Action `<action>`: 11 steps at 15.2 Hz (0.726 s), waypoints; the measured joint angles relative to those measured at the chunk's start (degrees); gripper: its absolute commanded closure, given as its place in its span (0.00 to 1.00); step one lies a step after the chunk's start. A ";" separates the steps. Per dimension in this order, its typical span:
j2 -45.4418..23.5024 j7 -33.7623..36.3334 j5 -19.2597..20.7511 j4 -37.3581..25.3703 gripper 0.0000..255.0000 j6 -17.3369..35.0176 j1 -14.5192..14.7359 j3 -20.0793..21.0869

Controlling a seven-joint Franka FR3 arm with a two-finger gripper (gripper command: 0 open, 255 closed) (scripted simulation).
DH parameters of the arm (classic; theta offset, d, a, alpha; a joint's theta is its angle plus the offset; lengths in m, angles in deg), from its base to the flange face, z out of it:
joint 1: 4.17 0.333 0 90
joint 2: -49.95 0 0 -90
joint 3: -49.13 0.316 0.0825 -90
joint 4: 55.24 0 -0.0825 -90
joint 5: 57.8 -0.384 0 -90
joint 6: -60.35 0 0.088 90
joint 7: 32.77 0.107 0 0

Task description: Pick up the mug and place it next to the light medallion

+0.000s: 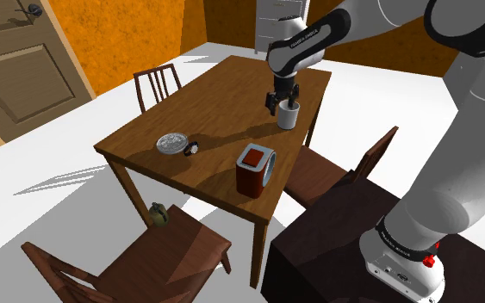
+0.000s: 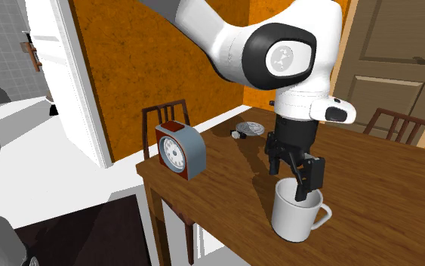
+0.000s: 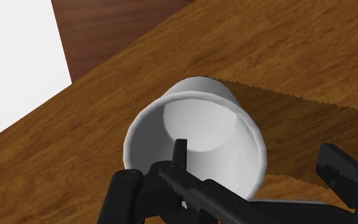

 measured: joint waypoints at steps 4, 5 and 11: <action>-0.98 -0.05 -0.03 0.73 0.00 1.73 -0.09 -0.05; -1.03 -0.03 -0.03 0.78 0.00 1.83 -0.08 -0.04; -1.04 -0.02 -0.02 0.82 1.00 1.89 -0.08 -0.04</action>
